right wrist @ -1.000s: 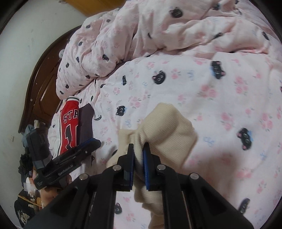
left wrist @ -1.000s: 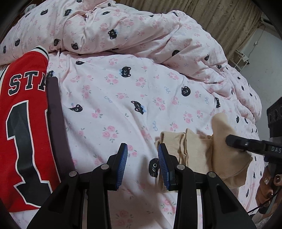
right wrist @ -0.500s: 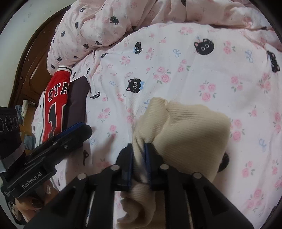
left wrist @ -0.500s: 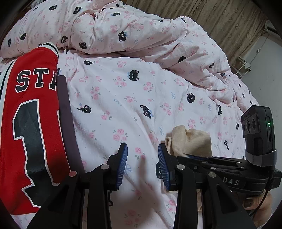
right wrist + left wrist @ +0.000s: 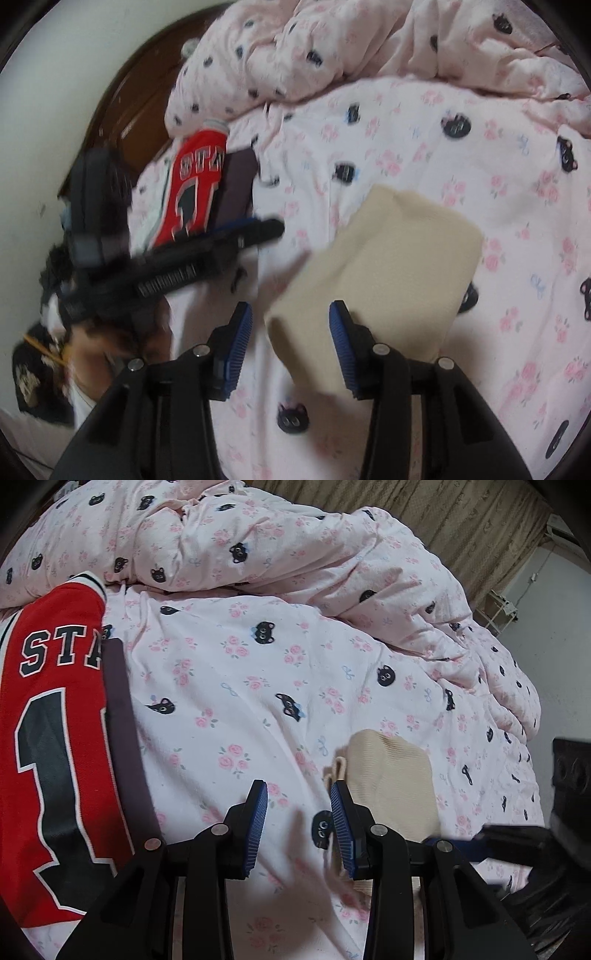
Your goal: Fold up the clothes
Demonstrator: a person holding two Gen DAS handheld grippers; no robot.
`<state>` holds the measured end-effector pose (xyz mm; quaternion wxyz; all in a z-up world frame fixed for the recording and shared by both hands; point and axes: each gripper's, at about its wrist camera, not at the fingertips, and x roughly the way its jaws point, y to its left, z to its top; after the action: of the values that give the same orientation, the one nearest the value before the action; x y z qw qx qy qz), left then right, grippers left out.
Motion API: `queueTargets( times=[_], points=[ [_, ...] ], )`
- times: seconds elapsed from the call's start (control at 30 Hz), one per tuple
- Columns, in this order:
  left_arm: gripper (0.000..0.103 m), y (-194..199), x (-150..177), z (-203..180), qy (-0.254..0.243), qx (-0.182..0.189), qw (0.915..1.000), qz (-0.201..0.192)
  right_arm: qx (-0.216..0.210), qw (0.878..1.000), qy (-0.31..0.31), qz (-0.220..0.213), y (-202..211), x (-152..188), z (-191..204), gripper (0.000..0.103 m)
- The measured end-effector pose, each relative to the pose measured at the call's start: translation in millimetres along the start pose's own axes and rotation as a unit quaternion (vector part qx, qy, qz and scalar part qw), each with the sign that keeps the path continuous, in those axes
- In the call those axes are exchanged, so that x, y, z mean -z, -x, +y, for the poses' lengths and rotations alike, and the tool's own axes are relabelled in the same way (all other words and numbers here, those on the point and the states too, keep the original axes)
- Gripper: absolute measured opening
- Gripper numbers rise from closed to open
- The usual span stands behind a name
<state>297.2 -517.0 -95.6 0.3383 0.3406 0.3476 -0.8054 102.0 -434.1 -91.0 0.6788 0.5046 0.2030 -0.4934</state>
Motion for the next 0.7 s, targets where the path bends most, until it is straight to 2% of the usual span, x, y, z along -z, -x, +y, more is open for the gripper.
queueTargets(
  times=[0.07, 0.13, 0.27, 0.37, 0.47, 0.63, 0.7],
  points=[
    [0.031, -1.3, 1.2, -4.6, -0.008, 0.001, 1.0000, 0.003, 0.027, 0.999, 0.013, 0.016, -14.6, 10.4, -1.8, 0.046],
    [0.031, -2.7, 2.5, -8.2, -0.014, 0.002, 0.9999, 0.007, 0.036, 0.999, 0.021, 0.019, -20.7, 15.9, -3.4, 0.045],
    [0.032, -2.0, 5.4, -14.0, -0.022, 0.031, 0.9992, 0.012, 0.010, 0.999, 0.002, -0.031, 9.4, 15.9, -12.9, 0.045],
    [0.031, -0.1, 7.6, -19.0, -0.029, 0.062, 0.9976, 0.014, -0.024, 0.995, -0.062, -0.074, 36.6, 23.8, -45.0, 0.045],
    [0.032, -1.4, 10.9, -30.8, -0.044, 0.109, 0.9928, 0.025, -0.056, 0.985, -0.124, -0.108, 59.7, 34.5, -77.3, 0.047],
    [0.032, -20.5, 18.6, -43.7, -0.061, 0.084, 0.9931, 0.055, -0.060, 0.987, -0.121, -0.088, 58.1, 58.3, -84.9, 0.047],
    [0.032, -27.7, 18.9, -43.8, -0.057, 0.073, 0.9938, 0.061, -0.037, 0.992, -0.093, -0.077, 55.2, 65.2, -76.0, 0.047]
  ],
)
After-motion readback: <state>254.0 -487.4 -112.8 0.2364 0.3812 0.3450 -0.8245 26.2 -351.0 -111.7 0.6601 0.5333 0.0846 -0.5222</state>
